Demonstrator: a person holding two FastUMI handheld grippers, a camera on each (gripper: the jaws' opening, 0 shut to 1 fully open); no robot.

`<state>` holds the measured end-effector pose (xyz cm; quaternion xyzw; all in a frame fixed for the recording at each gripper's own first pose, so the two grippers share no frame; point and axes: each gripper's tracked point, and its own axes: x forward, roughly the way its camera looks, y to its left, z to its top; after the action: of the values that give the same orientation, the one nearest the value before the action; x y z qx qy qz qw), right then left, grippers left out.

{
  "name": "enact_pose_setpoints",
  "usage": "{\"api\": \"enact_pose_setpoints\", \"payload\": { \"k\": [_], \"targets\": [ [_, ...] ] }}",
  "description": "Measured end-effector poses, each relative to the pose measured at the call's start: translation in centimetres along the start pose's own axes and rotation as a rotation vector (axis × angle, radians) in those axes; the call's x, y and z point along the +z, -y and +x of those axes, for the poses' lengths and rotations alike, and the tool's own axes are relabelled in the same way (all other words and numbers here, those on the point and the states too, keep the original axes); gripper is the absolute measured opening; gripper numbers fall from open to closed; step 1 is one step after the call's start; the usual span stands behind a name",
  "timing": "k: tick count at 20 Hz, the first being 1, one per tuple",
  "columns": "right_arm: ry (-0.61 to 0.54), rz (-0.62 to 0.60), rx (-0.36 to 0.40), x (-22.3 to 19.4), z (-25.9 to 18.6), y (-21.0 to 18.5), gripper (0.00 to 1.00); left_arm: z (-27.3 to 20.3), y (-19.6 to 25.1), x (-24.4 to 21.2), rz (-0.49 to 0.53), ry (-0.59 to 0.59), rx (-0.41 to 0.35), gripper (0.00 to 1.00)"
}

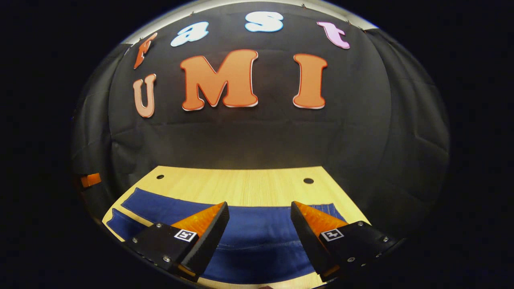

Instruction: Grasp the waist and the cuffs of the jeans and fold them to make the two legs overlap; first hold the waist and fold one-third of the jeans toward the cuffs, then hold the cuffs and fold the remaining one-third in the same direction to finish folding.

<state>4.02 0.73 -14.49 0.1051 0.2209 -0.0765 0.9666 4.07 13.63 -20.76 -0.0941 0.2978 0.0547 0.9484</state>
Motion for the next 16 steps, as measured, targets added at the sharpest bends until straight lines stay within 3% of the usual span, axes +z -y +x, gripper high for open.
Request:
{"api": "enact_pose_setpoints", "payload": {
  "k": [3, 9, 12, 16],
  "targets": [
    [-0.126, 0.086, 0.008, -3.5, 1.1, 0.1, 0.96, 1.0, -2.5, -5.7, -0.082, -0.184, 0.031, 0.97],
    [-0.288, 0.16, -0.025, -8.6, 1.7, 2.3, 0.97, 3.2, -7.2, -13.4, -0.346, -0.42, 0.103, 0.98],
    [-0.32, 0.205, -0.053, -9.5, 2.3, 4.3, 0.97, 3.6, -9.9, -16.2, -0.463, -0.494, 0.155, 0.98],
    [-0.405, 0.388, -0.076, -11.2, 2.3, 7.2, 0.97, 3.1, -12.6, -19.0, -0.622, -0.547, 0.207, 0.98]
  ]
}}
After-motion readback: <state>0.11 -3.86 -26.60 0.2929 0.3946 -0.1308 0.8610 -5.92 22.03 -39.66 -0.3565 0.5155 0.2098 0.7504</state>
